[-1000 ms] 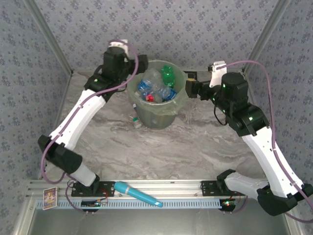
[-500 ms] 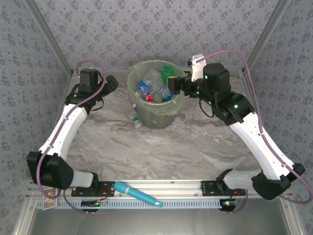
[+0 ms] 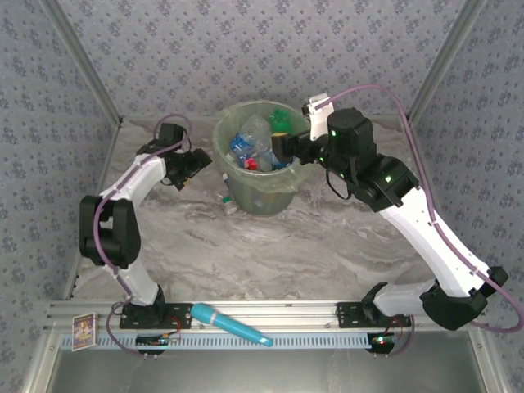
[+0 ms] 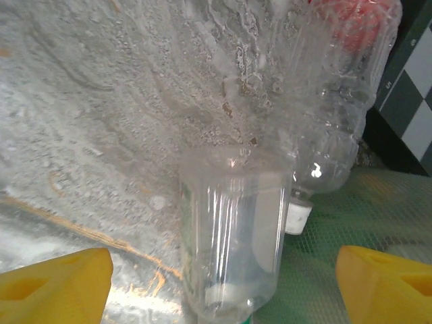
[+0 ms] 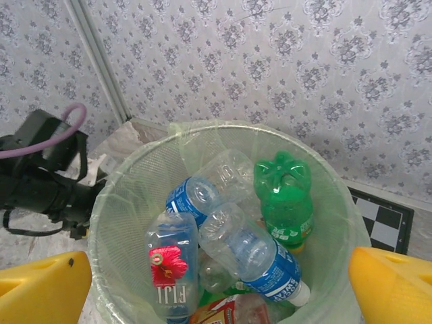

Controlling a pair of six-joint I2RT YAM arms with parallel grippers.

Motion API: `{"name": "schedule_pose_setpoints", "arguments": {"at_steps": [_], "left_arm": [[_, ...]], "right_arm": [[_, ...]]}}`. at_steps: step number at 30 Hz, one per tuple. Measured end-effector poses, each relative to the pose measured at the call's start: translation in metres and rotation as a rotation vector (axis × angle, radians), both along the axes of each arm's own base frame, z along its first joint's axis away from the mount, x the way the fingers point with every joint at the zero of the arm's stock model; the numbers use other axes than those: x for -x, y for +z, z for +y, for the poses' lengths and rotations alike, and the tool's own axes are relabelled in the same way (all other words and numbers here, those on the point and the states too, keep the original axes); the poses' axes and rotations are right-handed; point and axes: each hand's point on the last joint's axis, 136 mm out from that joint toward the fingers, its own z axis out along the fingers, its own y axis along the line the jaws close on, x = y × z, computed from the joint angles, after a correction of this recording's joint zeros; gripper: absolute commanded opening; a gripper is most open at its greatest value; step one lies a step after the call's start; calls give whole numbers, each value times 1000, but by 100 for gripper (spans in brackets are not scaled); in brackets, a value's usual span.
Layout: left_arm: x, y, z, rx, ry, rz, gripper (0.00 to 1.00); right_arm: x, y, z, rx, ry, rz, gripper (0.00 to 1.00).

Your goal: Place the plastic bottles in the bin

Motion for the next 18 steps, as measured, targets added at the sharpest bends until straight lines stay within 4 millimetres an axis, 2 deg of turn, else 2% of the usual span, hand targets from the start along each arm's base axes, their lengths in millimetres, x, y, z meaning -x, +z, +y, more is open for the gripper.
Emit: {"name": "schedule_pose_setpoints", "arguments": {"at_steps": [5,9,18], "left_arm": [[-17,-9,-20,18,-37,17,85],[-26,-24,-33,17,-59,44,84],[-24,-60,-35,-9,-73,140,77]], "right_arm": [[11,10,-15,-9,-32,-26,100],[17,14,-26,-7,-58,-36,100],[16,7,-32,14,-87,-28,100]]}}
